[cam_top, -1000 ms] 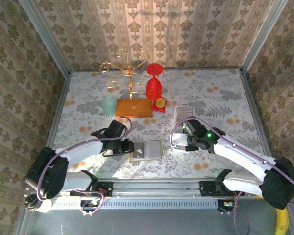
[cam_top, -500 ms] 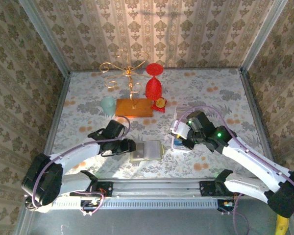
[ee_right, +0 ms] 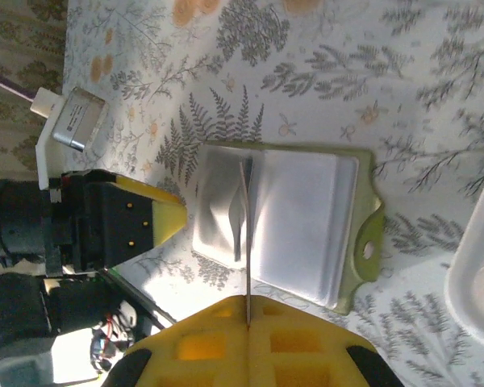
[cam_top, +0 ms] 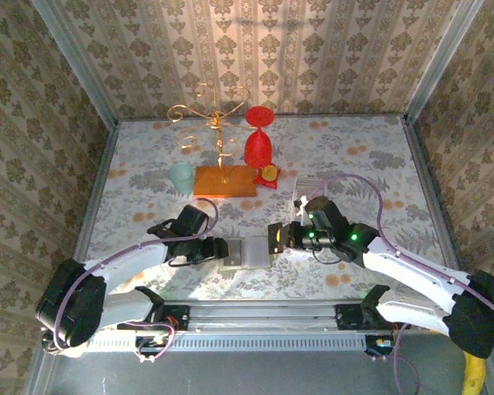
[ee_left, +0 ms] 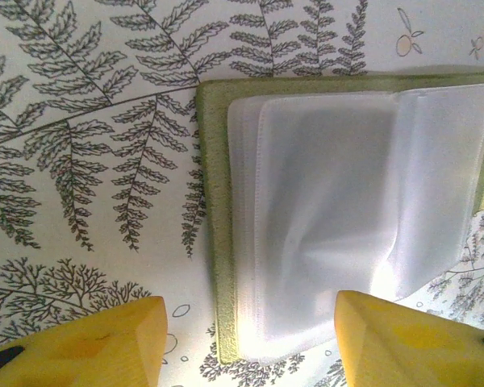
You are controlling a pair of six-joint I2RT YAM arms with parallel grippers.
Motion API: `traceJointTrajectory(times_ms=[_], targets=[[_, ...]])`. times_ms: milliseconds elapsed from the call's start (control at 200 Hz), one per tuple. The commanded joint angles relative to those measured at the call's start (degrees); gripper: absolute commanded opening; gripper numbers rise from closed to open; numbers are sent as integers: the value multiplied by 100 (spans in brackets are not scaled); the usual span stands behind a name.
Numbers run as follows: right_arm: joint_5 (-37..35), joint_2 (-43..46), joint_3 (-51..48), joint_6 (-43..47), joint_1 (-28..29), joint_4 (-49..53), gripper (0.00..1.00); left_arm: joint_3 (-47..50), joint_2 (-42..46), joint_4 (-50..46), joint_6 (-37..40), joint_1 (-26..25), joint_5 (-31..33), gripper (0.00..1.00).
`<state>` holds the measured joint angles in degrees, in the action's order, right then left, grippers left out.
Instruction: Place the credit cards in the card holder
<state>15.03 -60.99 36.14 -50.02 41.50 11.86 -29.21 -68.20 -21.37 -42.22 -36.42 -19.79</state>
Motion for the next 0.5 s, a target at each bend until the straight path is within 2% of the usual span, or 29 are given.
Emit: traceJointTrajectory(times_ms=[0, 170, 495], targets=[[-285, -216, -72, -987, 159, -777, 0, 117, -116, 56, -49, -83, -110, 56], [-395, -835, -274, -1233, 421, -1582, 0, 49, -258, 45, -2, -119, -73, 50], [-570, -2080, 114, -1115, 756, -2151, 0, 88, -498, 29, 22, -137, 28, 39]])
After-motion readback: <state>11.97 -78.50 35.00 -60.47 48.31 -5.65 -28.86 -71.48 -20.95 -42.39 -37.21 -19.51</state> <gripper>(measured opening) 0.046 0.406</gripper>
